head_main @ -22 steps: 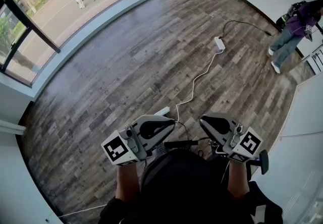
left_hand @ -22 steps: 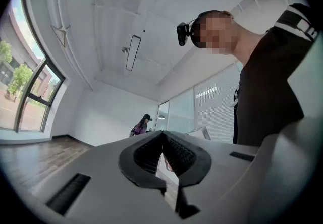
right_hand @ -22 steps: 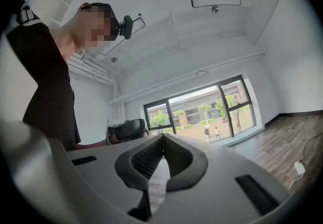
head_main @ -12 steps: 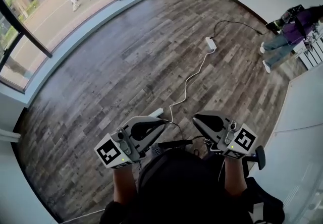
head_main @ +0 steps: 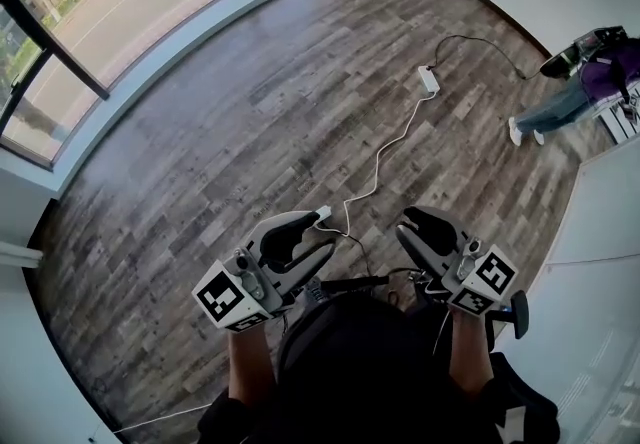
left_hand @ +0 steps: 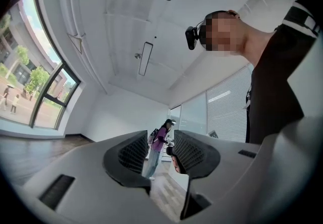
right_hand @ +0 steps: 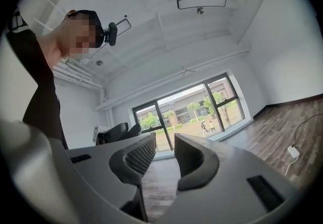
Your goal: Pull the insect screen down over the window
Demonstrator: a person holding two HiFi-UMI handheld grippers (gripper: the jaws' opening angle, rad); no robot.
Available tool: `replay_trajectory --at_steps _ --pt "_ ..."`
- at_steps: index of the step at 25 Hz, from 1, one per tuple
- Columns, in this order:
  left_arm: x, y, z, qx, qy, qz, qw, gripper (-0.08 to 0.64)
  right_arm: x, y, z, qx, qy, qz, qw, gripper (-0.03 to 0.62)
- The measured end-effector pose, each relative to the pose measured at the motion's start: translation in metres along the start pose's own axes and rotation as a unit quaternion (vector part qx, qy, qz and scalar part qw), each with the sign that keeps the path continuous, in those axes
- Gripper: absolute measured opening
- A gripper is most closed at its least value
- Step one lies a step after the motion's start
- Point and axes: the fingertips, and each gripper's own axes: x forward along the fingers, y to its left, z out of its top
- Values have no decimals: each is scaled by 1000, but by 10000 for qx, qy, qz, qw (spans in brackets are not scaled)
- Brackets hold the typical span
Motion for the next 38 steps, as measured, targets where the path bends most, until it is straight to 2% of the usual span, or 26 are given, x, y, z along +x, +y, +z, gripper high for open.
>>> replay_trajectory --at_steps 4,7,10,13,17,21,24,27,30,36,38 --pt "-14 17 3 -71 -82 304 9995 255 15 1 -6 5 133 -34 9999 146" --pt "-25 26 0 -86 -77 514 9986 334 23 4 -8 133 112 -34 9998 149" --pt "-33 34 2 61 -57 610 9981 378 31 2 -5 304 -71 -35 9995 149" --pt "-38 39 1 117 -19 616 9980 382 34 4 -4 478 -224 -70 9986 149" --pt "-30 45 1 12 -113 493 9987 382 34 0 -5 571 -220 -96 9981 149" --pt "-20 56 0 -150 -125 434 9989 382 39 -17 -3 638 -176 -105 9978 149" --pt "-13 69 1 -92 -45 534 9985 382 53 -36 2 669 -264 34 9974 149" --pt "7 92 5 73 -39 633 9980 382 73 -69 9 704 -319 265 9967 149" --pt "44 130 -6 48 28 781 9969 382 88 -117 12 820 -357 461 9949 149" --pt "192 195 -38 164 718 626 9953 386 80 -266 44 839 -517 394 9944 150" --pt "241 210 -40 210 788 558 9951 397 71 -310 65 837 -559 367 9942 158"
